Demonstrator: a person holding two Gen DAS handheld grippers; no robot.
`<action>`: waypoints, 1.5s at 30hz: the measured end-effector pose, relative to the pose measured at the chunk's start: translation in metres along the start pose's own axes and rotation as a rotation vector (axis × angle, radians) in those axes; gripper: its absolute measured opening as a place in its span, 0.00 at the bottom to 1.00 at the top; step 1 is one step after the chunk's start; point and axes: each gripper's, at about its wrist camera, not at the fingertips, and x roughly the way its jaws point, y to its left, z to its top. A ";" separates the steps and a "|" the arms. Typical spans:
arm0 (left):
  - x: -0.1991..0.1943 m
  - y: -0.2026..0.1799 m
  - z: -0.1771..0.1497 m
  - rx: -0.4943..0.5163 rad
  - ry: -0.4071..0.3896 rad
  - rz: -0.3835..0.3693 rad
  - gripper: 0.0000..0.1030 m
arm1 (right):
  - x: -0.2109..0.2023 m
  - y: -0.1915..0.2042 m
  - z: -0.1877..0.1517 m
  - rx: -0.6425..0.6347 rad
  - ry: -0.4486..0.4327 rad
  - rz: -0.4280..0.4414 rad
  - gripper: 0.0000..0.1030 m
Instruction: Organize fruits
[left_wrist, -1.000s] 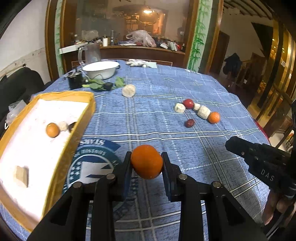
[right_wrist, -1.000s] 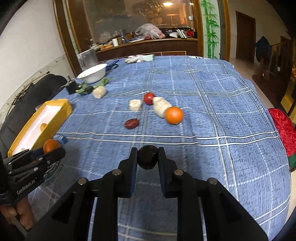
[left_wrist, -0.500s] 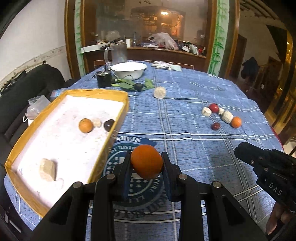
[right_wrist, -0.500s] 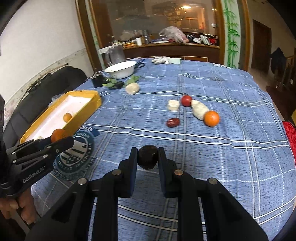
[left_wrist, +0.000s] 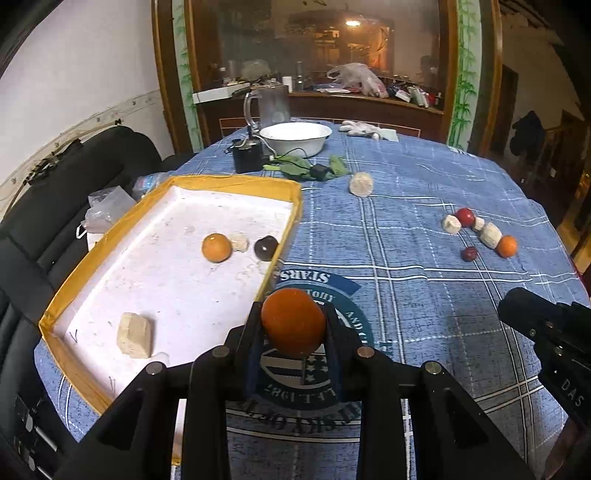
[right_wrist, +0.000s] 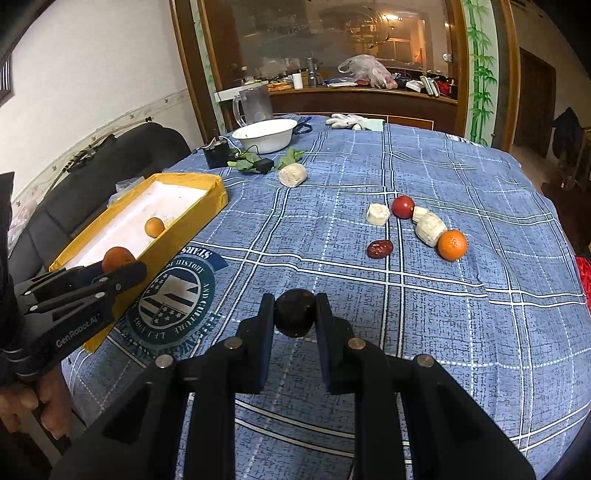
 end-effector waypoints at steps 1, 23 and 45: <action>-0.001 0.002 0.001 -0.003 -0.002 0.007 0.28 | 0.001 0.000 0.000 -0.001 0.001 0.000 0.22; 0.002 0.099 0.018 -0.180 -0.008 0.168 0.28 | 0.000 0.053 0.026 -0.095 -0.041 0.065 0.22; 0.040 0.159 0.022 -0.254 0.074 0.273 0.29 | 0.073 0.146 0.081 -0.213 -0.010 0.217 0.23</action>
